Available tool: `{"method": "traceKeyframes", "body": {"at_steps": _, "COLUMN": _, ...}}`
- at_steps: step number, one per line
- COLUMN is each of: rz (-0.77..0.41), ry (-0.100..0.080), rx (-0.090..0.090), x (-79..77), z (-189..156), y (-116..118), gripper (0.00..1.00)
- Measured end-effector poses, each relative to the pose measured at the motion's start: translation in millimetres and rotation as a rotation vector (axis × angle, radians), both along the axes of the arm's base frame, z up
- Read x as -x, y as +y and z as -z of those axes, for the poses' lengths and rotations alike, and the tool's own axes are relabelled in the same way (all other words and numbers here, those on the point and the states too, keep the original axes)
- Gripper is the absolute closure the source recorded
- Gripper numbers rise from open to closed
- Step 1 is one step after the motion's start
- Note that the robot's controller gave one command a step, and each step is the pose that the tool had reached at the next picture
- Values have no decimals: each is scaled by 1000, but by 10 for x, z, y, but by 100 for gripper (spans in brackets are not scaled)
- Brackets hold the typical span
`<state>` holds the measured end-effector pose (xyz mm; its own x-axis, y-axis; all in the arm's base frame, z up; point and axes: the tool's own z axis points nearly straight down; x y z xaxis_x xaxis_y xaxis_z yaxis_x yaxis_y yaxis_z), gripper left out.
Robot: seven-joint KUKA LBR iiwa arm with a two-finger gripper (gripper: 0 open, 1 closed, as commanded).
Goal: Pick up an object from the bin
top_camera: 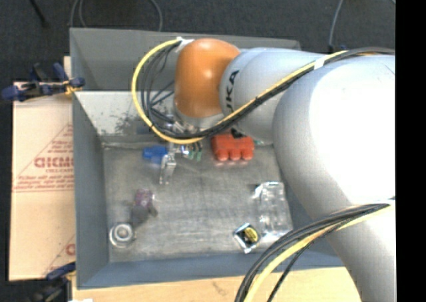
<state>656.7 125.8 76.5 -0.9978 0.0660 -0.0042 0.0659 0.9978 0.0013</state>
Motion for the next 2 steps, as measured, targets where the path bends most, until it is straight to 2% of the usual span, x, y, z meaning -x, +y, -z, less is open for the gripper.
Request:
{"method": "traceKeyframes", "body": {"at_steps": 1, "rz": 1, "ry": -14, "rx": -2, "x": -24, "z": -10, "y": 2, "gripper": 100}}
{"method": "traceKeyframes", "body": {"at_steps": 2, "rz": 2, "ry": -6, "rx": -3, "x": -53, "z": -516, "y": 1, "gripper": 100}}
